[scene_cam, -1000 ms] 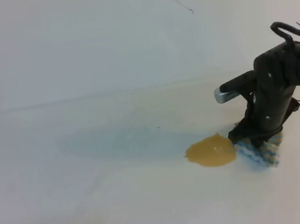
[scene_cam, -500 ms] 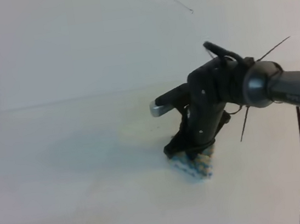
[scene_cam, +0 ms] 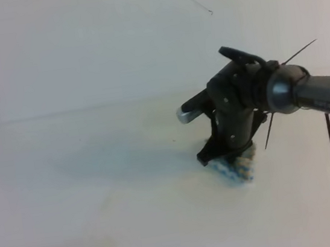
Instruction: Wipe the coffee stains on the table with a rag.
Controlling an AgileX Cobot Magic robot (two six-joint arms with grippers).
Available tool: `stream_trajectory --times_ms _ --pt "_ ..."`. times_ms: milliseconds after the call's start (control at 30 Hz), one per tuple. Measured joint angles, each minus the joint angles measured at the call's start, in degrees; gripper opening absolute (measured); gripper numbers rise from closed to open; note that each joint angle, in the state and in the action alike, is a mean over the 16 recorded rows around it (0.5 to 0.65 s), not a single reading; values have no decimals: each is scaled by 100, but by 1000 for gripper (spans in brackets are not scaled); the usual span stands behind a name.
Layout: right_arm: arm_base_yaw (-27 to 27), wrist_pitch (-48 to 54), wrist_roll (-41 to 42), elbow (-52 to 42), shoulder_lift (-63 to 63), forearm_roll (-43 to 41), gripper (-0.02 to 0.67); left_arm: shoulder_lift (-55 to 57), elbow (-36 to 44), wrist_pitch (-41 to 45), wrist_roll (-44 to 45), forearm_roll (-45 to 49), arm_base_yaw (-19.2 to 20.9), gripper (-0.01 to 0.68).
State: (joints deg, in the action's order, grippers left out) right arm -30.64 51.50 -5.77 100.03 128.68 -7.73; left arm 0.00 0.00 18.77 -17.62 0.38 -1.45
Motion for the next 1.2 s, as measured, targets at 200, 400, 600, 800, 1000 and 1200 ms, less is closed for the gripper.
stream_trajectory --times_ms 200,400,600,800,1000,1200 --pt "551 11 -62 -1 -7 -89 -4 0 0 0 -1 0 0 -1" --pt "666 -178 120 -1 1 354 -4 0 0 0 2 0 0 -1" --pt "133 -441 324 -1 42 836 -4 0 0 0 7 0 0 -1" --pt "-692 -649 410 -1 65 1149 -4 0 0 0 13 0 0 -1" --pt "-1282 -862 210 -1 -173 1150 -4 0 0 0 14 0 0 -1" --pt "-1507 -767 -115 -1 -844 533 -4 0 0 0 12 0 0 -1"
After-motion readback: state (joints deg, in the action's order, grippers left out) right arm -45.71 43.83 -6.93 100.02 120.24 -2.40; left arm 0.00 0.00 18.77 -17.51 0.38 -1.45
